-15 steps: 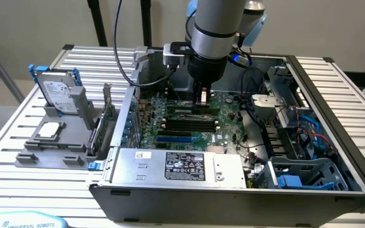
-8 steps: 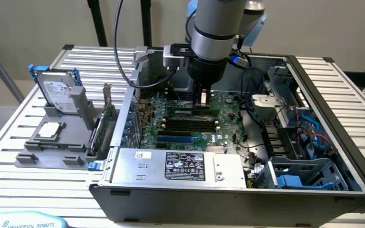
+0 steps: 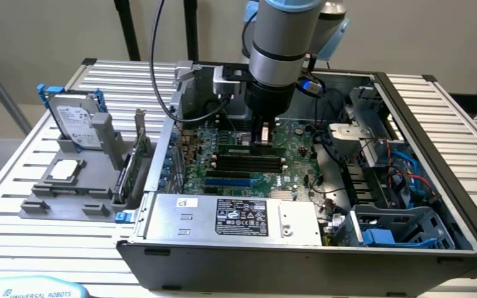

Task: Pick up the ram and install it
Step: 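Insert the ram into the slot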

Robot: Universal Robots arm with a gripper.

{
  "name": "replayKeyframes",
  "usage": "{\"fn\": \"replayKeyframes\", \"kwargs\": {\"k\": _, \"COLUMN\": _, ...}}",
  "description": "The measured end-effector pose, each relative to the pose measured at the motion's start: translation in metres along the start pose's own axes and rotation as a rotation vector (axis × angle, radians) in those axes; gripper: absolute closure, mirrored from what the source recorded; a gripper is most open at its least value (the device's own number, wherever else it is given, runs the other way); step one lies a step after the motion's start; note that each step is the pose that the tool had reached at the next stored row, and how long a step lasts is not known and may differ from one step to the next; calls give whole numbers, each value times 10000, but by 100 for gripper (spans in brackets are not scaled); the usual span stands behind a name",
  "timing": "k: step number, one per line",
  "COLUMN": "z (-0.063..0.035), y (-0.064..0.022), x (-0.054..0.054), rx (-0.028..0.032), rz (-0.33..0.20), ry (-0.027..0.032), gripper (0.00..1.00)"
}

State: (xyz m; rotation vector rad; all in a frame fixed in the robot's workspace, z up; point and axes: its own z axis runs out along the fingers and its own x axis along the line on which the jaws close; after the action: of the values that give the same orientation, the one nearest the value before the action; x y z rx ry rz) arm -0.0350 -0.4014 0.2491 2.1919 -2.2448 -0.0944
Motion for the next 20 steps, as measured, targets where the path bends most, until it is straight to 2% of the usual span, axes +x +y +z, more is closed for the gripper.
{"fn": "replayKeyframes", "kwargs": {"k": 7, "z": 90, "y": -3, "x": 4, "rx": 1, "rz": 2, "ry": 87, "gripper": 87}}
{"fn": "replayKeyframes", "kwargs": {"k": 13, "z": 101, "y": -3, "x": 5, "rx": 3, "rz": 4, "ry": 109, "gripper": 87}}
{"fn": "replayKeyframes", "kwargs": {"k": 20, "z": 131, "y": -1, "x": 6, "rx": 7, "rz": 12, "ry": 287, "gripper": 87}}
